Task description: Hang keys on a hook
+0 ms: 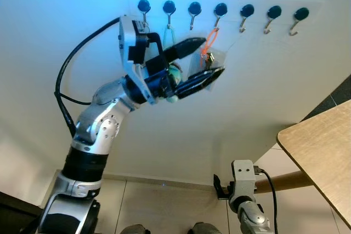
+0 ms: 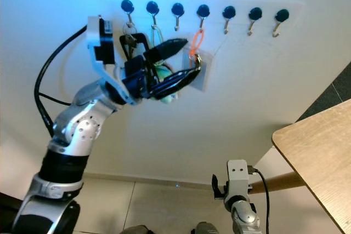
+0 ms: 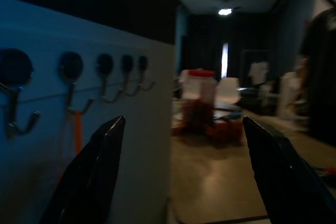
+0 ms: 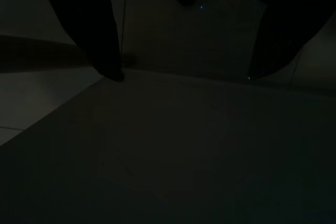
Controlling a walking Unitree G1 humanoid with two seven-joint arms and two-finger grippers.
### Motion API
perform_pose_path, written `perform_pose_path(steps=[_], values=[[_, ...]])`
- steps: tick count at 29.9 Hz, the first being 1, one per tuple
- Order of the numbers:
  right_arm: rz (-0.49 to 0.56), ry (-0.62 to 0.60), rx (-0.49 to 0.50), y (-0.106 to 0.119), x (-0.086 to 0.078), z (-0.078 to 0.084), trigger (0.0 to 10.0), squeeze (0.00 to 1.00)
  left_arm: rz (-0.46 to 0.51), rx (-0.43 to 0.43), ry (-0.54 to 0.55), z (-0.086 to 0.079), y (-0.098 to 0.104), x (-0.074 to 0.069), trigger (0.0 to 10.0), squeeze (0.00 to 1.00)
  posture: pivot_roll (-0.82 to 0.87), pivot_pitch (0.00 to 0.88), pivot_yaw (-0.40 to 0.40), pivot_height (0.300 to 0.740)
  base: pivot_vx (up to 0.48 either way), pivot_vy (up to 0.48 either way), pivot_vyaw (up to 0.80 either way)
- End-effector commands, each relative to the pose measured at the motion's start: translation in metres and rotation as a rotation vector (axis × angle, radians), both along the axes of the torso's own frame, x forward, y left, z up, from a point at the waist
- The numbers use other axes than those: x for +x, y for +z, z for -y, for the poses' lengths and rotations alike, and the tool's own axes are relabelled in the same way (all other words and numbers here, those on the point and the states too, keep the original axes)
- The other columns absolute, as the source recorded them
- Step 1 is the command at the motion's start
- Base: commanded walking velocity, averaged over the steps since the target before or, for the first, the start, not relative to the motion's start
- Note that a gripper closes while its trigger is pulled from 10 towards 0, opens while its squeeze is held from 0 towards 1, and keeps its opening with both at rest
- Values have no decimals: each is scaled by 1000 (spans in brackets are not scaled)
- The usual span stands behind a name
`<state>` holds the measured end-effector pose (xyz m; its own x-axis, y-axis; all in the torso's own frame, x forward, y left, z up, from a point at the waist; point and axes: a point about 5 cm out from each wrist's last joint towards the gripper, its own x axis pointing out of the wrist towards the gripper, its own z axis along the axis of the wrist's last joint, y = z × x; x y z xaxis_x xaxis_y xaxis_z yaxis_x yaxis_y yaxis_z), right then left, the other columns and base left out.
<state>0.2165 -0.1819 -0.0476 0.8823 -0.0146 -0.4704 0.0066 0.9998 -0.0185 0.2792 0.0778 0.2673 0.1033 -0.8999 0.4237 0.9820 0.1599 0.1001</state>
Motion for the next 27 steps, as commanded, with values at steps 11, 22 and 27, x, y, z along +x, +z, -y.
perform_pose_path(steps=[11, 22, 27], values=[[-18, 2, 3, -3, -4, 0, 10000, 0, -88, 494, -114, -16, -82, -17, 10000, 0, 61, 79, -12, 740, 0, 0, 0], [-116, 2, 24, -16, -20, 1, 10000, 0, -470, 667, 150, -84, -191, -30, 10000, 0, 65, 67, -10, 740, 0, 0, 0], [-156, -81, 40, -21, -28, 7, 10000, 0, -833, 718, 902, -140, -265, -25, 10000, 0, 72, 49, -12, 740, 0, 0, 0]])
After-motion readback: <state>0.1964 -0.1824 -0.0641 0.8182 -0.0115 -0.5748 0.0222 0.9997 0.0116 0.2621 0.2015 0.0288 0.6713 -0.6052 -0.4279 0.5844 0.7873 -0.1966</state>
